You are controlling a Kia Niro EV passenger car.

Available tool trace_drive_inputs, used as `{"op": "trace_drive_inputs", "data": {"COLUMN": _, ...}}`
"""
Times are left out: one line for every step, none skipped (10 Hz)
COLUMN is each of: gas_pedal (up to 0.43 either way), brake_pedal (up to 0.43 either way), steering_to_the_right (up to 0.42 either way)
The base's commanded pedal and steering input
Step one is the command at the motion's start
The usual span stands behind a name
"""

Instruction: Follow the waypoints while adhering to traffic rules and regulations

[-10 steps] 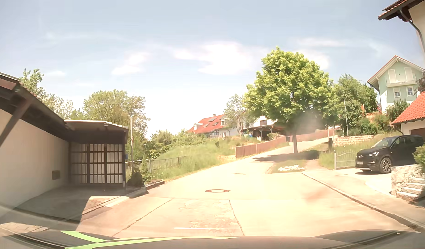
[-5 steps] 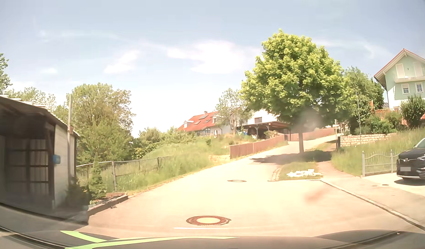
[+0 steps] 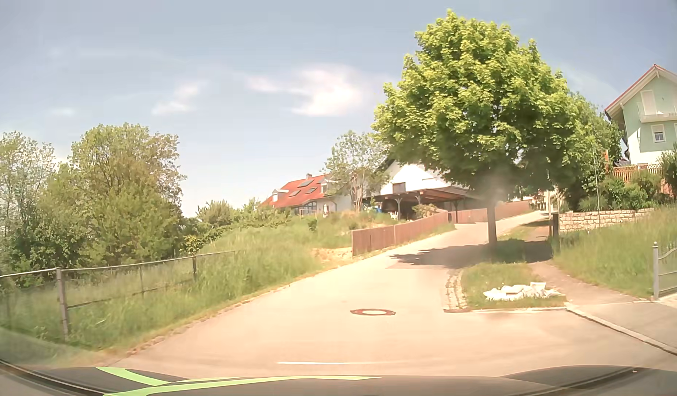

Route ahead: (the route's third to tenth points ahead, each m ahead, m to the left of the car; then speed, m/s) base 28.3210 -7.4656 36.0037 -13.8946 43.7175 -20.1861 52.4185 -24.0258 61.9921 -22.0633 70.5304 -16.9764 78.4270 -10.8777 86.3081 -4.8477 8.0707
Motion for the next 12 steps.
{"op": "trace_drive_inputs", "data": {"gas_pedal": 0.157, "brake_pedal": 0.000, "steering_to_the_right": 0.054}}
{"op": "trace_drive_inputs", "data": {"gas_pedal": 0.157, "brake_pedal": 0.000, "steering_to_the_right": 0.060}}
{"op": "trace_drive_inputs", "data": {"gas_pedal": 0.157, "brake_pedal": 0.000, "steering_to_the_right": 0.067}}
{"op": "trace_drive_inputs", "data": {"gas_pedal": 0.157, "brake_pedal": 0.000, "steering_to_the_right": 0.074}}
{"op": "trace_drive_inputs", "data": {"gas_pedal": 0.157, "brake_pedal": 0.000, "steering_to_the_right": 0.080}}
{"op": "trace_drive_inputs", "data": {"gas_pedal": 0.157, "brake_pedal": 0.000, "steering_to_the_right": 0.085}}
{"op": "trace_drive_inputs", "data": {"gas_pedal": 0.157, "brake_pedal": 0.000, "steering_to_the_right": 0.087}}
{"op": "trace_drive_inputs", "data": {"gas_pedal": 0.157, "brake_pedal": 0.000, "steering_to_the_right": 0.087}}
{"op": "trace_drive_inputs", "data": {"gas_pedal": 0.157, "brake_pedal": 0.000, "steering_to_the_right": 0.088}}
{"op": "trace_drive_inputs", "data": {"gas_pedal": 0.157, "brake_pedal": 0.000, "steering_to_the_right": 0.088}}
{"op": "trace_drive_inputs", "data": {"gas_pedal": 0.157, "brake_pedal": 0.000, "steering_to_the_right": 0.094}}
{"op": "trace_drive_inputs", "data": {"gas_pedal": 0.157, "brake_pedal": 0.000, "steering_to_the_right": 0.104}}
